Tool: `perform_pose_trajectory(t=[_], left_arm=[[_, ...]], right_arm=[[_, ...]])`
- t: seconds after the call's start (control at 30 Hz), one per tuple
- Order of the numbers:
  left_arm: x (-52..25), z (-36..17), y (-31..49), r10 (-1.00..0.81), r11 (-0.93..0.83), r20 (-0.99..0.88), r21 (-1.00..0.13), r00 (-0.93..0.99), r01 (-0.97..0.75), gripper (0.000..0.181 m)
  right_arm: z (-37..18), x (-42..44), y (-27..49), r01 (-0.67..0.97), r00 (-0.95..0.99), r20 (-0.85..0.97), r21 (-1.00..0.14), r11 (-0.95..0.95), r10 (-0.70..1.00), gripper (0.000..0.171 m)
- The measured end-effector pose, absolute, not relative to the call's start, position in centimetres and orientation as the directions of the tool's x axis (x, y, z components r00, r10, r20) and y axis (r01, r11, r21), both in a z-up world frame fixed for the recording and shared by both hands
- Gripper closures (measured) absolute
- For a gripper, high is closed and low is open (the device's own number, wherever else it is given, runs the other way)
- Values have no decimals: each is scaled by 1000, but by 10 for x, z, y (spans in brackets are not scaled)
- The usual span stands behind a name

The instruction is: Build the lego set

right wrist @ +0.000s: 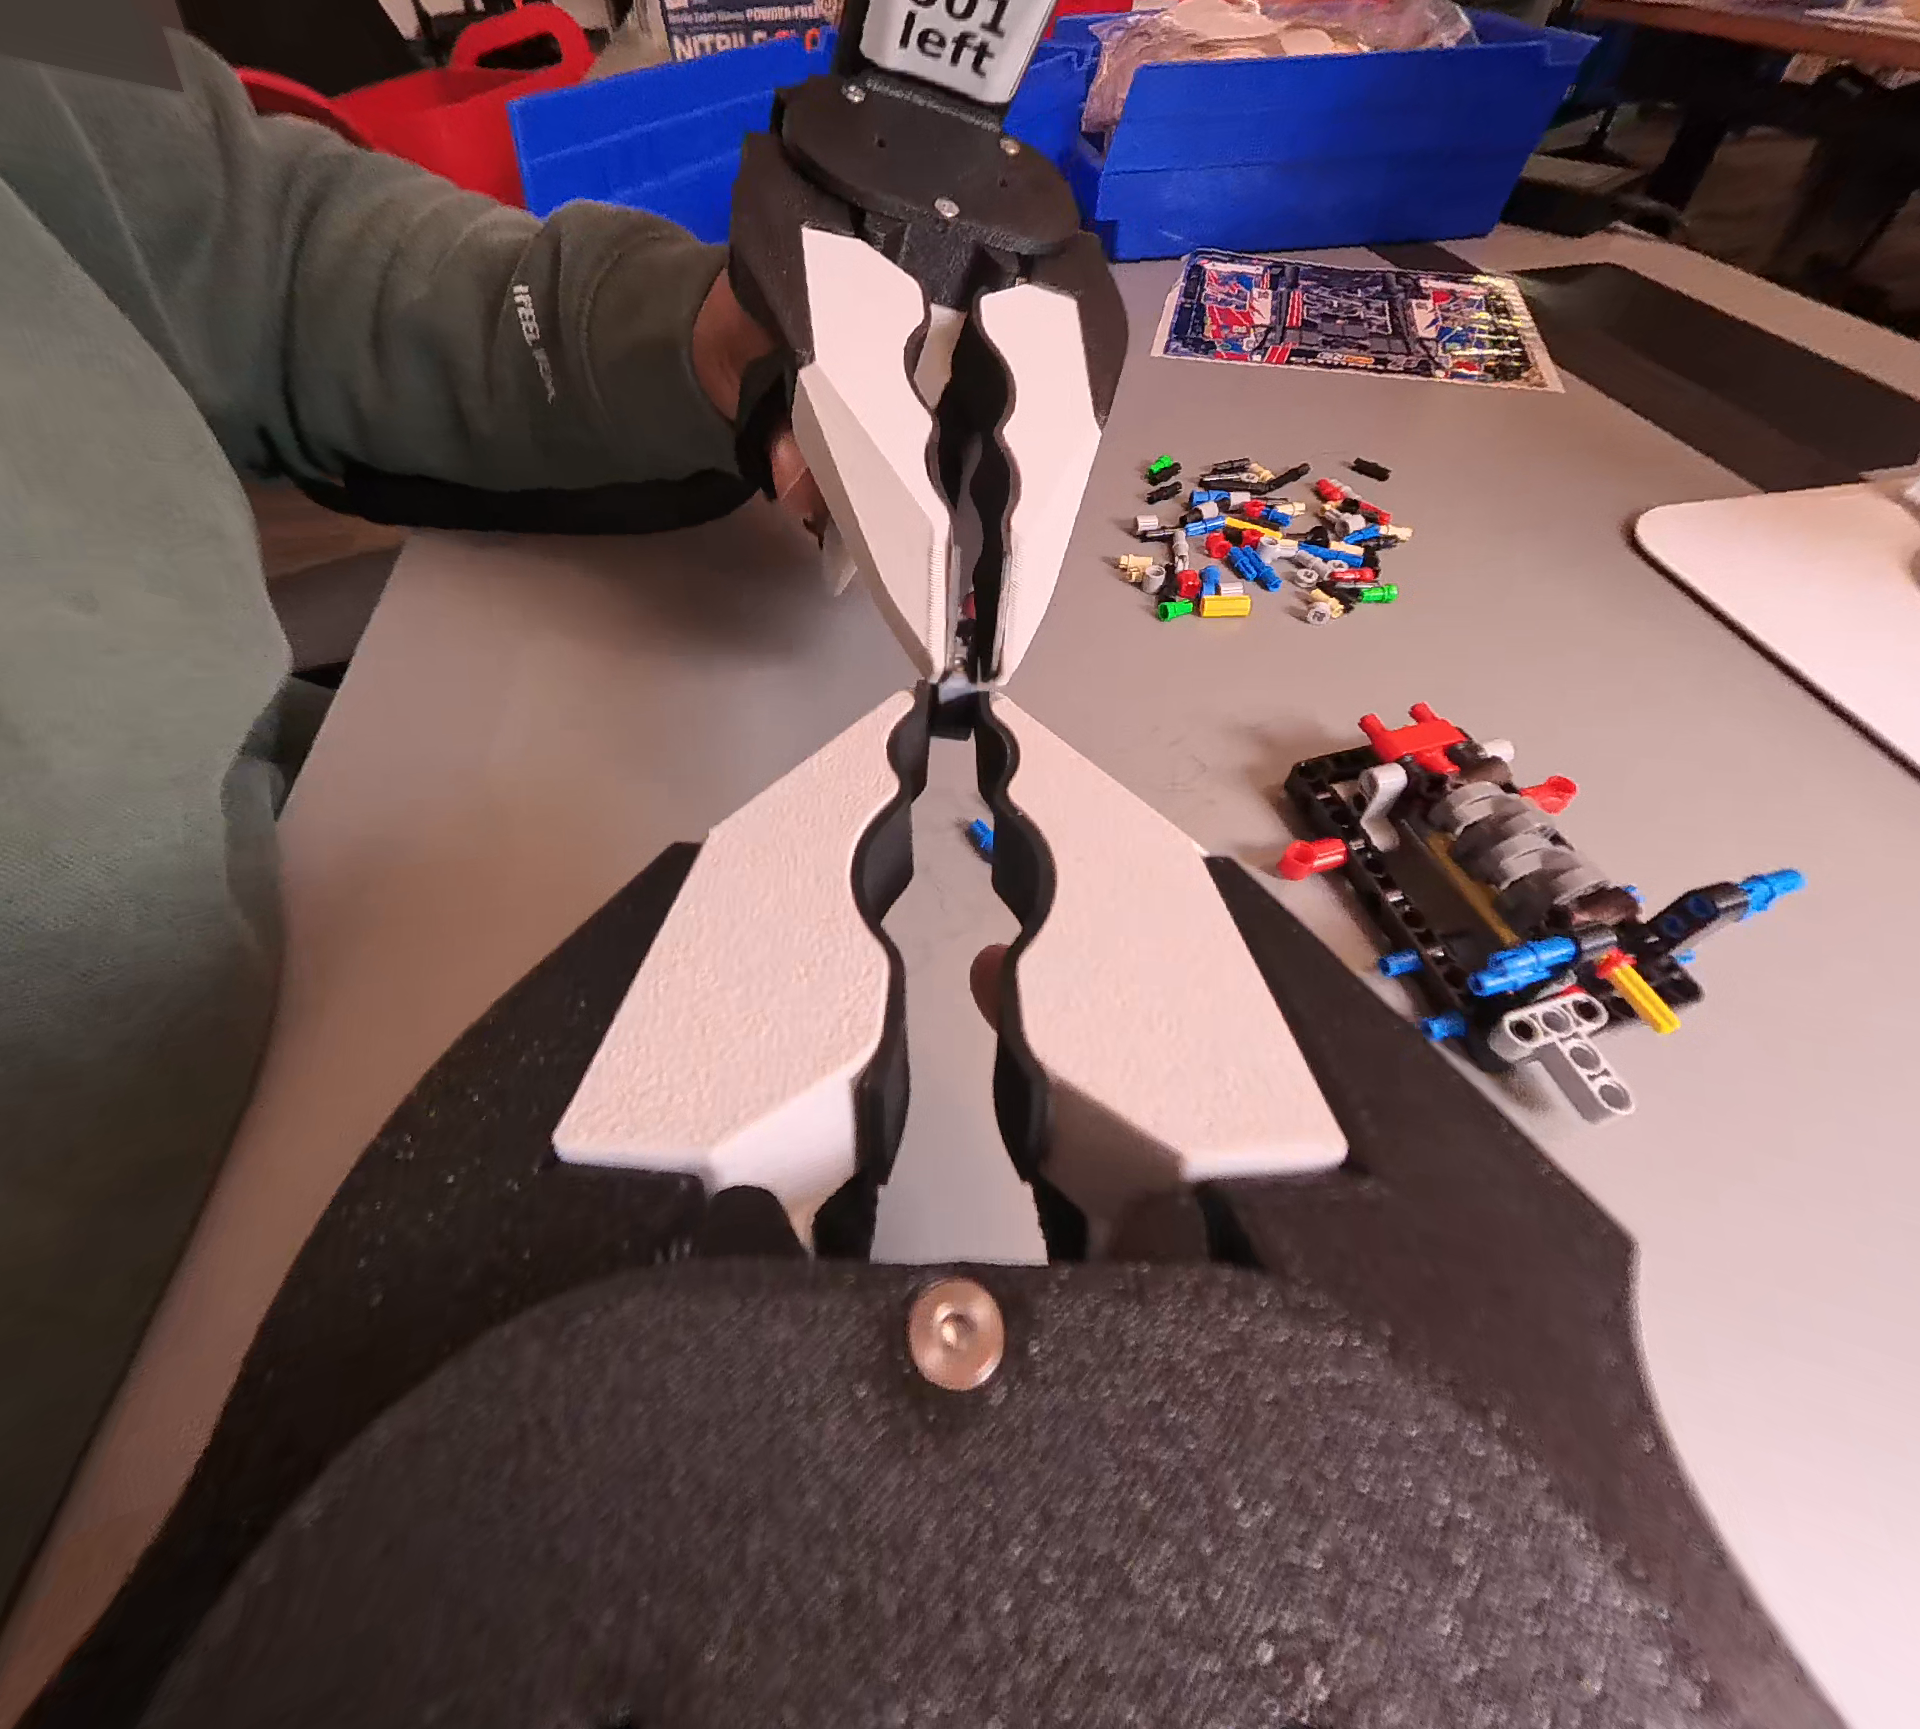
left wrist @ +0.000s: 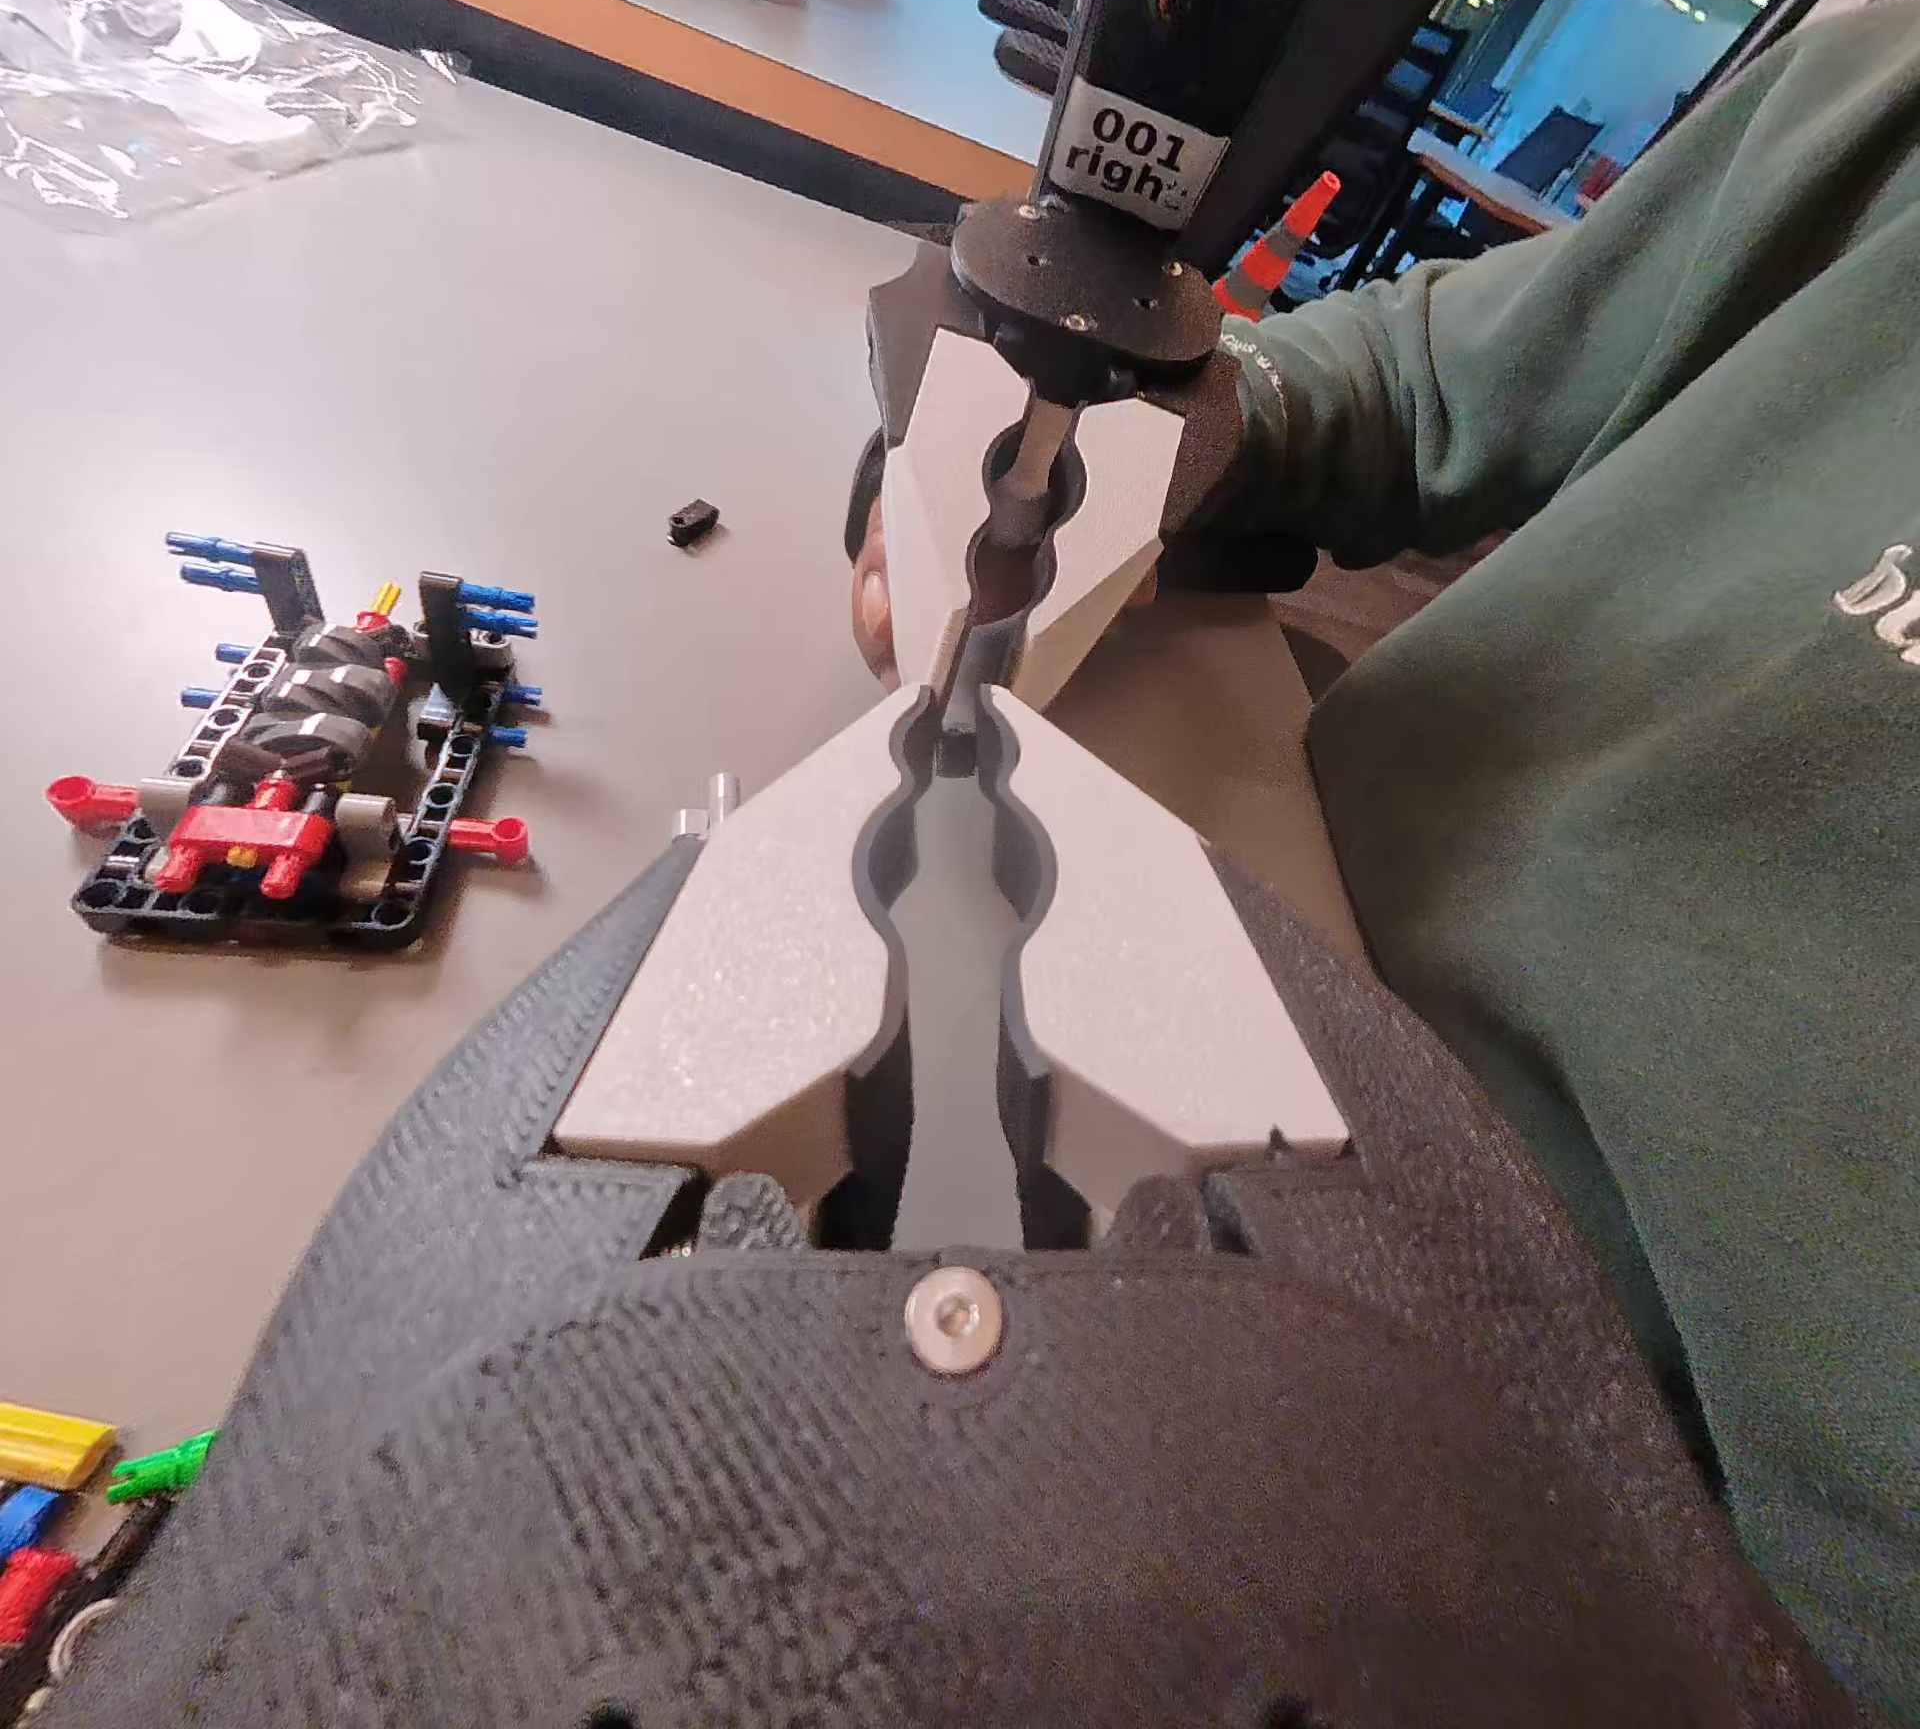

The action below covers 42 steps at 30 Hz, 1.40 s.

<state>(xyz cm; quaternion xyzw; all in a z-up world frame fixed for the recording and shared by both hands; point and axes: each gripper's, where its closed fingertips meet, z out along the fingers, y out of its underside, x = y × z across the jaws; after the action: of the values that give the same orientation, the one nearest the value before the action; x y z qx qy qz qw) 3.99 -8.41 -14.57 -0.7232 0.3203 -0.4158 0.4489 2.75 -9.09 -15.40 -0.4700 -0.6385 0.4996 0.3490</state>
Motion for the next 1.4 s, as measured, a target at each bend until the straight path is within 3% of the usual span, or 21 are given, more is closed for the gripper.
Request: perform_pose_trajectory(t=[0.43,0.6,0.87,0.97,1.07,1.23,1.4], left_arm=[[16,-131,-71,-790,-418,396,-906,468,63,179],[23,-136,-78,-804,-447,425,-893,416,48,168],[39,-132,-82,-809,-458,452,-886,377,79,175],[37,-130,-77,-748,-541,555,-828,365,151,176],[32,-132,-67,-621,-648,696,-715,360,264,176],[19,-142,-54,-448,-720,811,-577,376,386,176],[14,-148,-48,-383,-734,849,-518,363,439,176]], right_arm=[[-147,29,-81,226,-299,-126,-972,-58,946,166],[-138,31,-82,189,-320,-174,-975,-117,931,165],[-136,31,-87,192,-353,-240,-965,-181,904,165],[-135,31,-84,186,-346,-266,-959,-212,900,165],[-135,34,-80,201,-362,-283,-954,-222,888,151],[-146,33,-68,224,-294,-176,-968,-111,940,151],[-157,18,-62,246,-181,97,-959,141,979,153]])
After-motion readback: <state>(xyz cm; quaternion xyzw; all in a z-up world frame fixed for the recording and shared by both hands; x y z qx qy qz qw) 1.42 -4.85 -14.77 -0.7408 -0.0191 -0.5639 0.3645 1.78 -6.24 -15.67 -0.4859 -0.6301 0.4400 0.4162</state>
